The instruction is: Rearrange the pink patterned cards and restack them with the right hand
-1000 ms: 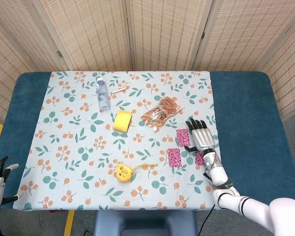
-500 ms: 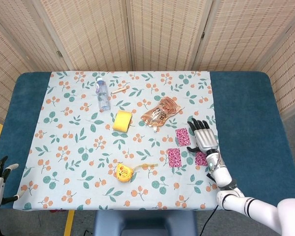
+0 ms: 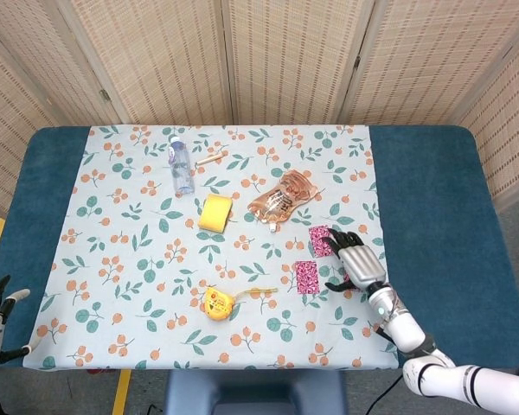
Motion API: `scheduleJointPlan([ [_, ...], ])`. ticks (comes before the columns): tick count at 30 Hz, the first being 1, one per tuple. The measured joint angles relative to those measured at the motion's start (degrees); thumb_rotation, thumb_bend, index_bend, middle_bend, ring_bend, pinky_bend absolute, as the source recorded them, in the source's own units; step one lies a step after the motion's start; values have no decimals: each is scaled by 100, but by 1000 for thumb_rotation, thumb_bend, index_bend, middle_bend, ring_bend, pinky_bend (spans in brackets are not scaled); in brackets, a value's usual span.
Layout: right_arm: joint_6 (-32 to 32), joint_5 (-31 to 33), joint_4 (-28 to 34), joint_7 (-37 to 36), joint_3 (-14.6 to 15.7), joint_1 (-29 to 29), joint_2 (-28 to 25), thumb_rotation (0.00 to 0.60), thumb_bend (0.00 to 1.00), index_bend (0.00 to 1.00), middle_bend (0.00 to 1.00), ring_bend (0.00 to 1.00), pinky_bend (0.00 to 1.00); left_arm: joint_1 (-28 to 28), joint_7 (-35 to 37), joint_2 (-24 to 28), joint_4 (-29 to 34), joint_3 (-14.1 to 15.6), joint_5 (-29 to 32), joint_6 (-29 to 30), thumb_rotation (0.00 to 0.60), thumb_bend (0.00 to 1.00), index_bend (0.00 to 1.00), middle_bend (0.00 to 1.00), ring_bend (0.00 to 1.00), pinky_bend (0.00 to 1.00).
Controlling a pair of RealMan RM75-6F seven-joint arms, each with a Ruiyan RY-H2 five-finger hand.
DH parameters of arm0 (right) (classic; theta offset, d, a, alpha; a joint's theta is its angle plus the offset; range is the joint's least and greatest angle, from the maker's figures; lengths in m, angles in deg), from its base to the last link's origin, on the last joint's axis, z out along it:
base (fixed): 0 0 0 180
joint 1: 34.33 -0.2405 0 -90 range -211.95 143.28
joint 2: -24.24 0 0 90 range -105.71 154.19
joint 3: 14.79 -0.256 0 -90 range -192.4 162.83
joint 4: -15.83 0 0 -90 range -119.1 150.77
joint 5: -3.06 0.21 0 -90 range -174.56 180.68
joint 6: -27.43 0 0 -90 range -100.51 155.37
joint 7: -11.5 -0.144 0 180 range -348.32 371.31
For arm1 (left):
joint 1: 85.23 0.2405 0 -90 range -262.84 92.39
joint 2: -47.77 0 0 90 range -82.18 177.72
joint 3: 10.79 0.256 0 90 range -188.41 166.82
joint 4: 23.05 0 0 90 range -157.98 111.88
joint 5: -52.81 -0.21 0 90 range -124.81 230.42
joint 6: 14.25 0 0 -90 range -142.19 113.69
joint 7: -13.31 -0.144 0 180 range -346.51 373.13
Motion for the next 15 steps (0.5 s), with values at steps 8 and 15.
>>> scheduleJointPlan([
  [8, -252, 112, 375, 165, 256, -62, -127, 472, 254, 155, 0, 0, 0, 78, 95, 59, 19, 44, -44, 75, 600, 192, 258, 0, 13, 0],
  [15, -208, 339, 308, 456, 253, -207, 57, 473, 254, 155, 0, 0, 0, 85, 128, 43, -30, 50, -23, 35, 600, 192, 259, 0, 13, 0],
])
